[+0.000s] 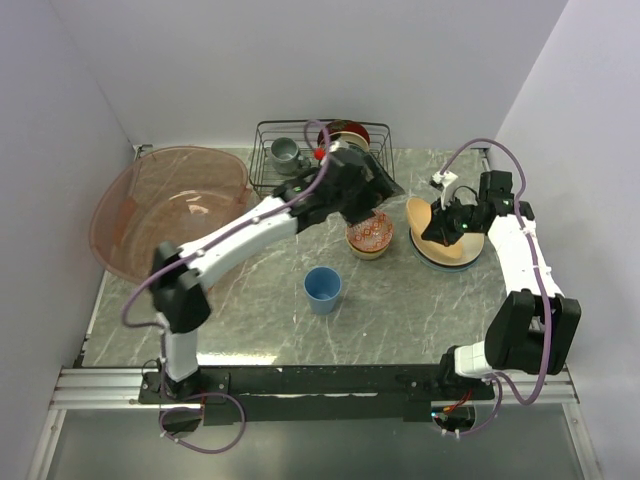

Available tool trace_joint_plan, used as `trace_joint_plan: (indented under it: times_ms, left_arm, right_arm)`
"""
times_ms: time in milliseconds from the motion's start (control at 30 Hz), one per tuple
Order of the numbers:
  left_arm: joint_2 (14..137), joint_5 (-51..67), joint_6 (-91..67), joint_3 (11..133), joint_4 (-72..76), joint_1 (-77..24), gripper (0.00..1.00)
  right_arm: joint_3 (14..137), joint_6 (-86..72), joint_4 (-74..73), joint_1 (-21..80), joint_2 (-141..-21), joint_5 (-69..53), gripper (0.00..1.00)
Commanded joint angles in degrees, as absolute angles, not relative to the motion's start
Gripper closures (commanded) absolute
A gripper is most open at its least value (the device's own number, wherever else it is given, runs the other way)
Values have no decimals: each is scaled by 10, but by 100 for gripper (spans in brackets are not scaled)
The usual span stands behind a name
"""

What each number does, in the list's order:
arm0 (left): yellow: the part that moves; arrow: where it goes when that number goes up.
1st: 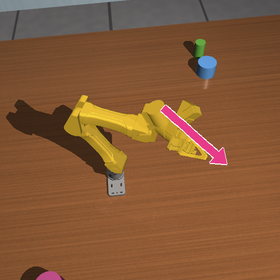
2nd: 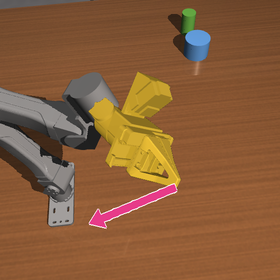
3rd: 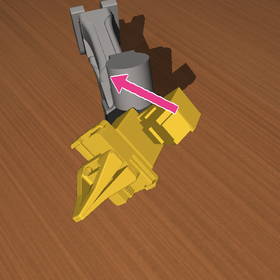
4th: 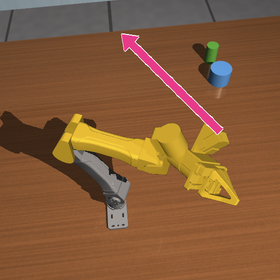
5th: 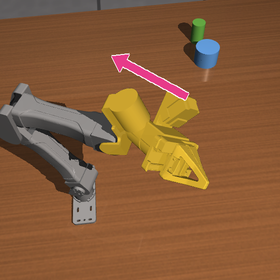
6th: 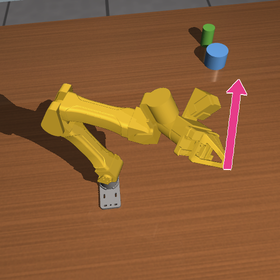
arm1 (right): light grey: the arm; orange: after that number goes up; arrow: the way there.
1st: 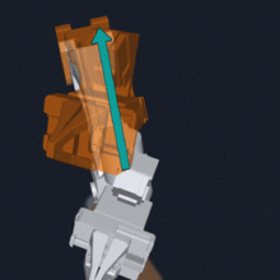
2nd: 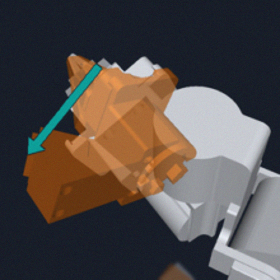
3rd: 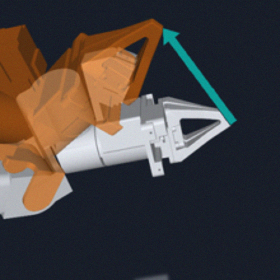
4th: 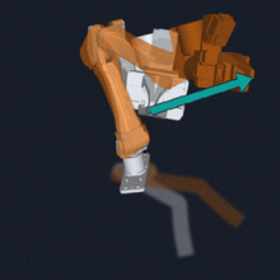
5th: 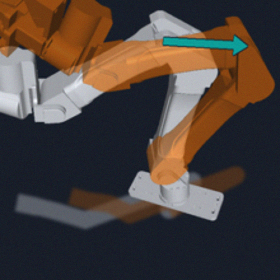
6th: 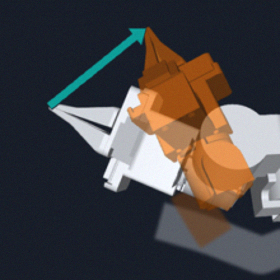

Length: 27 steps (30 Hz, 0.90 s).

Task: Place the mixed dishes into the plastic bin
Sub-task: Pick up the plate at the center of the board.

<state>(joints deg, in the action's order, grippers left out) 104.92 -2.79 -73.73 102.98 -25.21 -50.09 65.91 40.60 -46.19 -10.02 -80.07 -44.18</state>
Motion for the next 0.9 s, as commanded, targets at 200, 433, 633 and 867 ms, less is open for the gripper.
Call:
trace_joint_plan:
  times_ms: [200,433,633,867]
  left_arm:
    - [1244,-35,-786,1248,-389,-518,1]
    - [1272,-19,-800,1249,-357,-519,1]
    - [1288,-7,-802,1257,-342,-522,3]
    - [1288,-4,-803,1249,-324,-526,10]
  right_arm:
    - [655,434,-463,-110,-776,-491,100]
    - [650,444,-472,-112,-764,-510,100]
    - [651,450,-487,-113,-743,-528,100]
    - [661,466,-525,-113,-723,-543,100]
